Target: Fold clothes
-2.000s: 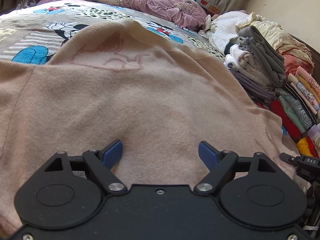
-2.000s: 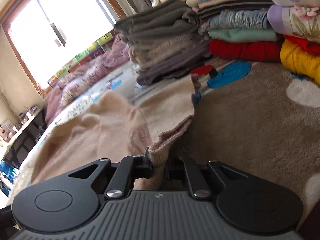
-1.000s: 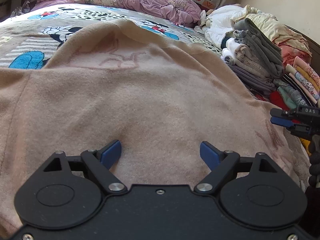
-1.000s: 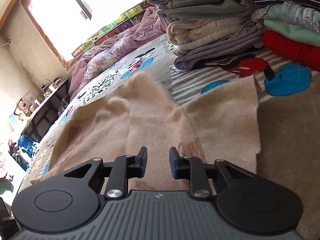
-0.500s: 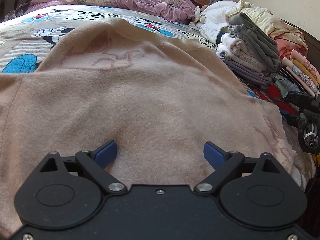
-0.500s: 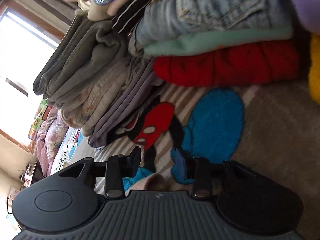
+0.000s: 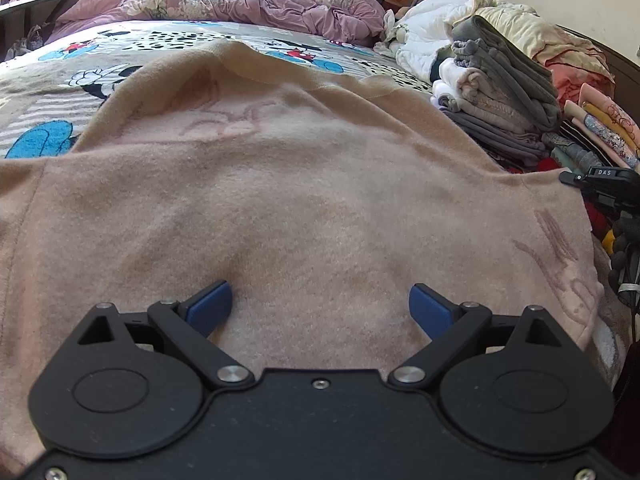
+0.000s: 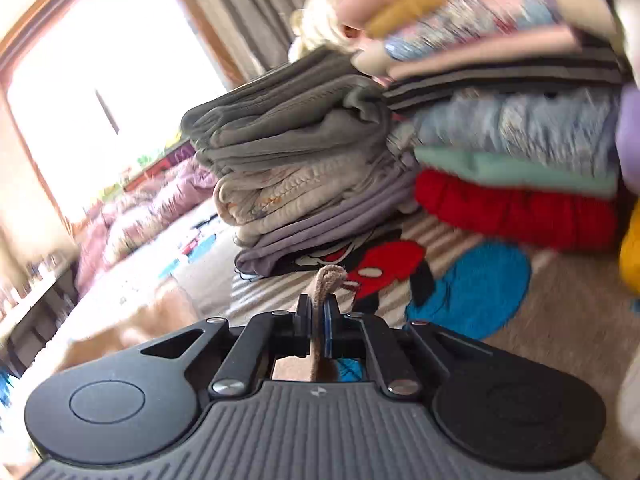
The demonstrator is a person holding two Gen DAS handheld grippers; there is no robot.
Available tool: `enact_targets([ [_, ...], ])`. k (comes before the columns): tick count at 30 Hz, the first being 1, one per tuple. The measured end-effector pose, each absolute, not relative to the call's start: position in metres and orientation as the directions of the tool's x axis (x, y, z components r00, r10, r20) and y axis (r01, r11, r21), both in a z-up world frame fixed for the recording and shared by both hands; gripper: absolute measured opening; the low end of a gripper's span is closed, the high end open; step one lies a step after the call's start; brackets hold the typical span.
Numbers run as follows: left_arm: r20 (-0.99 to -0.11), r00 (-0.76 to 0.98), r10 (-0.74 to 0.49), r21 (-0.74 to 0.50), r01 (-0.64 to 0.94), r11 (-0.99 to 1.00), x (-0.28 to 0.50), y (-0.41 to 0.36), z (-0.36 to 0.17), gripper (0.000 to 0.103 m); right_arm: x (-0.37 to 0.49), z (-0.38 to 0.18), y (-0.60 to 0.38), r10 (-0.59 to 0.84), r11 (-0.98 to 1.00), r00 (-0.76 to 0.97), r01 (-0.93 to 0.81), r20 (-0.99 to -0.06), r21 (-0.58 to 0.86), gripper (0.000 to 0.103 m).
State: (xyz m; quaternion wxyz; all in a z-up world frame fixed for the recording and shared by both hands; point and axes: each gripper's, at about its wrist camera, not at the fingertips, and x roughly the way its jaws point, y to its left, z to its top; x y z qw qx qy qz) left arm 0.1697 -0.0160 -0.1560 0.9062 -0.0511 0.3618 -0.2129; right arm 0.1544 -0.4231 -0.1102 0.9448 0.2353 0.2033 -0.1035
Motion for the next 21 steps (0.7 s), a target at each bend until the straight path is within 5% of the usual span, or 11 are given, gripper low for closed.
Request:
enact_targets([
  [2, -0.635, 0.645, -0.424, -0.248, 0.350, 0.903, 0.170, -0.016, -0.156, 0.096, 0.166, -0.119, -0.426, -0.126, 0.887, 0.847, 0.329, -0.516, 0.323, 0.008],
  [7, -0.634, 0.641, -0.433, -0.258, 0.352, 0.900, 0.170, -0.013, -0.155, 0.096, 0.158, -0.133, -0.465, -0.220, 0.781, 0.809, 0.481, -0.545, 0.399, 0.020],
  [11, -0.638, 0.642, -0.425, -0.242, 0.357, 0.902, 0.171, -0.017, -0.156, 0.096, 0.142, -0.143, -0.482, -0.131, 0.662, 0.851, 0.457, -0.509, 0.594, 0.047],
  [15, -0.641, 0.650, -0.408, -0.202, 0.370, 0.907, 0.168, -0.022, -0.158, 0.098, 0.155, -0.152, -0.475, 0.009, 0.635, 0.865, 0.383, -0.502, 0.670, 0.050],
  [16, -0.640, 0.652, -0.405, -0.194, 0.373, 0.907, 0.168, -0.023, -0.158, 0.098, 0.162, -0.155, -0.472, 0.046, 0.639, 0.857, 0.369, -0.513, 0.675, 0.046],
  [17, -0.640, 0.654, -0.403, -0.186, 0.376, 0.908, 0.167, -0.024, -0.159, 0.098, 0.165, -0.152, -0.467, 0.018, 0.677, 0.851, 0.375, -0.524, 0.633, 0.025],
  [18, -0.640, 0.656, -0.400, -0.179, 0.379, 0.908, 0.167, -0.025, -0.159, 0.098, 0.168, -0.148, -0.463, -0.013, 0.713, 0.846, 0.382, -0.533, 0.588, 0.015],
  [21, -0.642, 0.658, -0.394, -0.164, 0.384, 0.909, 0.167, -0.027, -0.160, 0.100, 0.170, -0.139, -0.462, -0.135, 0.773, 0.812, 0.445, -0.569, 0.451, 0.015],
])
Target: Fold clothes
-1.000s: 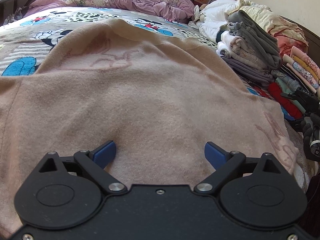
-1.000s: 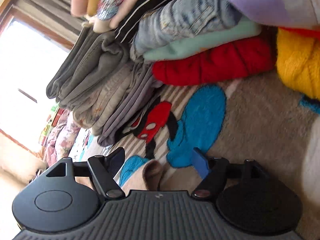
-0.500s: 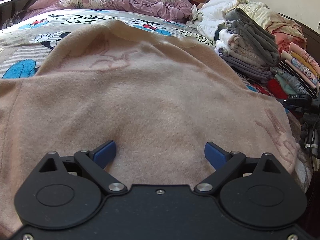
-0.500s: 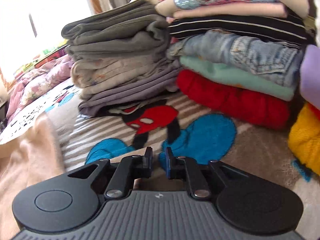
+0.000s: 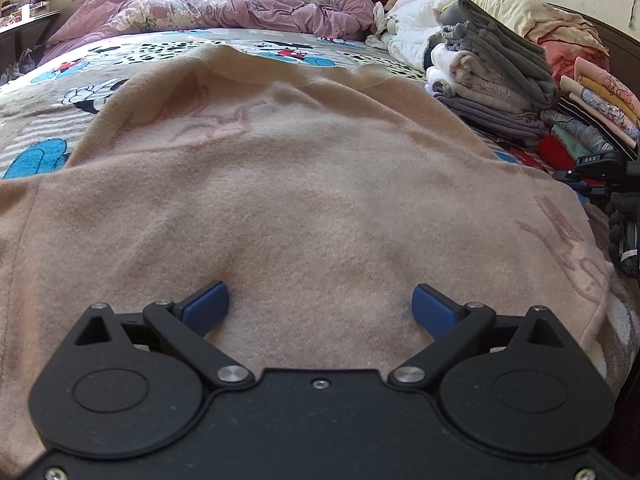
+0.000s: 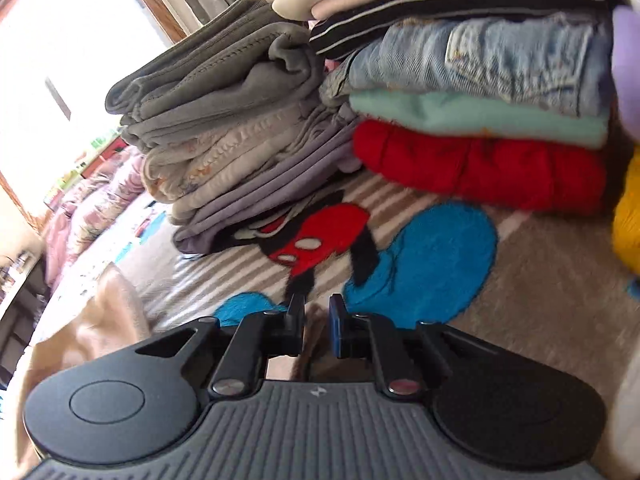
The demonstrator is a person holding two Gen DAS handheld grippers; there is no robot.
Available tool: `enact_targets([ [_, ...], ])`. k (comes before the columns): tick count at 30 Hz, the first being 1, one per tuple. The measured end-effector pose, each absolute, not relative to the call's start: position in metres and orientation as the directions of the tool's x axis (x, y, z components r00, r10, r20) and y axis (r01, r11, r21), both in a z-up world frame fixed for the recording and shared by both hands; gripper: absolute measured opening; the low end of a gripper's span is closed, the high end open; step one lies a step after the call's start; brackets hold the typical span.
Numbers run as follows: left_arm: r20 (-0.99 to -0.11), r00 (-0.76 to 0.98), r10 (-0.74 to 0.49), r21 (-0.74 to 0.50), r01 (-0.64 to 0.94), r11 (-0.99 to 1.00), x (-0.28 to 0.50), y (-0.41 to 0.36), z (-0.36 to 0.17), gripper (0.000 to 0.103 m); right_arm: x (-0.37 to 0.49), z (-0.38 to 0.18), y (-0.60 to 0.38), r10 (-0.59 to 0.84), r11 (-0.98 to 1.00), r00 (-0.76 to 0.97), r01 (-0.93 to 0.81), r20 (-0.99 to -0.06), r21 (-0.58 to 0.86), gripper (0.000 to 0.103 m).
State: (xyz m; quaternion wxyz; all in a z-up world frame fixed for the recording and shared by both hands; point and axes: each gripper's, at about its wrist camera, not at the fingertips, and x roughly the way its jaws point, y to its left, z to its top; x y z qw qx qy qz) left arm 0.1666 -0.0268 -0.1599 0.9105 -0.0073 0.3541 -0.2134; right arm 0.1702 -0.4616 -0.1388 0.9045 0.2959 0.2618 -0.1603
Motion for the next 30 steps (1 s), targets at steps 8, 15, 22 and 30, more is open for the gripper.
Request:
enact_targets([
  [8, -0.639, 0.651, -0.409, -0.196, 0.376, 0.906, 0.168, -0.023, -0.158, 0.101, 0.165, -0.111, -0.453, -0.044, 0.797, 0.854, 0.343, -0.518, 0.498, 0.028],
  [15, -0.600, 0.680, -0.422, -0.322, 0.277, 0.905, 0.182, 0.008, -0.125, 0.068, 0.224, -0.092, -0.396, 0.197, 0.838, 0.845, 0.118, -0.498, 0.533, 0.050],
  [22, -0.562, 0.738, -0.373, -0.298, 0.240, 0.924, 0.256, 0.046, -0.071, 0.068, 0.286, -0.081, -0.354, 0.254, 0.882, 0.819, 0.022, -0.514, 0.471, 0.051],
  [30, -0.630, 0.696, -0.344, -0.277, 0.212, 0.937, 0.390, 0.082, -0.071, 0.068, 0.353, -0.081, -0.343, 0.261, 0.907, 0.787, -0.002, -0.559, 0.421, 0.064],
])
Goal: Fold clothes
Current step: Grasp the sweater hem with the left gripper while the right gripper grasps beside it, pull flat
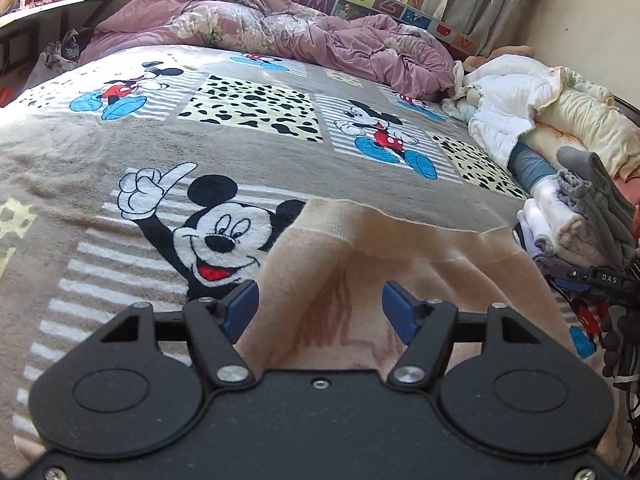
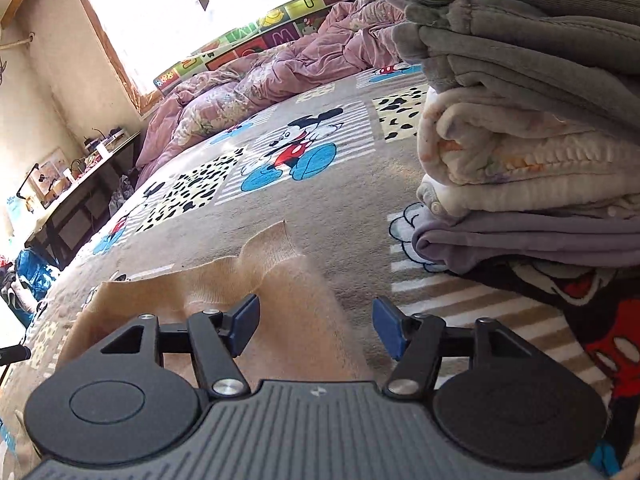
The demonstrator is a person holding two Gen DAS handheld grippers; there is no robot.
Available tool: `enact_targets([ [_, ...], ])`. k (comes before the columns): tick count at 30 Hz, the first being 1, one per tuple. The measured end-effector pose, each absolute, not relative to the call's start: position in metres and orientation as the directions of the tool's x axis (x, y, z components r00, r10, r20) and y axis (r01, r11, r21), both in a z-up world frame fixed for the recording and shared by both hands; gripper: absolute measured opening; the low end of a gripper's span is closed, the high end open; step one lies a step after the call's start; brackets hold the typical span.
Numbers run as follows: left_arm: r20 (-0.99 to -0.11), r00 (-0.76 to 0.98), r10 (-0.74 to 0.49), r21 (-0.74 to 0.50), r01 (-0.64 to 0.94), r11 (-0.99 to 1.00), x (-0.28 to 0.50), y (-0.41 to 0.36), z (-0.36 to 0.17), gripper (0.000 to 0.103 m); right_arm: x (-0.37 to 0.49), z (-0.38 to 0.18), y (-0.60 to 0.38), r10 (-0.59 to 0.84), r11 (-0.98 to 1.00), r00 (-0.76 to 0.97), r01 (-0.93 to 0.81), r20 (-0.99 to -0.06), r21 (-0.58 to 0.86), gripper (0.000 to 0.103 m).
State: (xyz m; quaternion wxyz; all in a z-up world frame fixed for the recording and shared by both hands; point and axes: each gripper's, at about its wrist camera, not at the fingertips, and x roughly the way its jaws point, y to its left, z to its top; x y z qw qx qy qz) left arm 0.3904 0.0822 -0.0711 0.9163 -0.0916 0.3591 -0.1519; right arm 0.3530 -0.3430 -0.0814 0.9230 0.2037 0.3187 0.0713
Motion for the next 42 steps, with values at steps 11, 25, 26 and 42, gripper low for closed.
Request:
enact_targets([
  [11, -0.669, 0.547, -0.503, -0.467, 0.217, 0.857, 0.486, 0.093, -0.126, 0.023, 0.421, -0.107, -0.330, 0.347, 0.887, 0.737, -0.057, -0.580, 0.459, 0.064],
  [25, -0.612, 0.613, -0.499, -0.492, 0.200, 0.848, 0.491, 0.117, -0.159, 0.005, 0.439, -0.149, -0.354, 0.372, 0.815, 0.746, 0.022, -0.552, 0.579, 0.012],
  [26, -0.622, 0.612, -0.488, -0.469, 0.209, 0.858, 0.493, 0.115, -0.159, 0.005, 0.440, -0.150, -0.352, 0.370, 0.823, 0.744, 0.014, -0.556, 0.568, 0.013],
  [42, -0.659, 0.663, -0.356, -0.212, 0.290, 0.933, 0.474, 0.046, -0.141, 0.028, 0.426, -0.115, -0.303, 0.313, 0.920, 0.772, -0.102, -0.554, 0.378, 0.033],
])
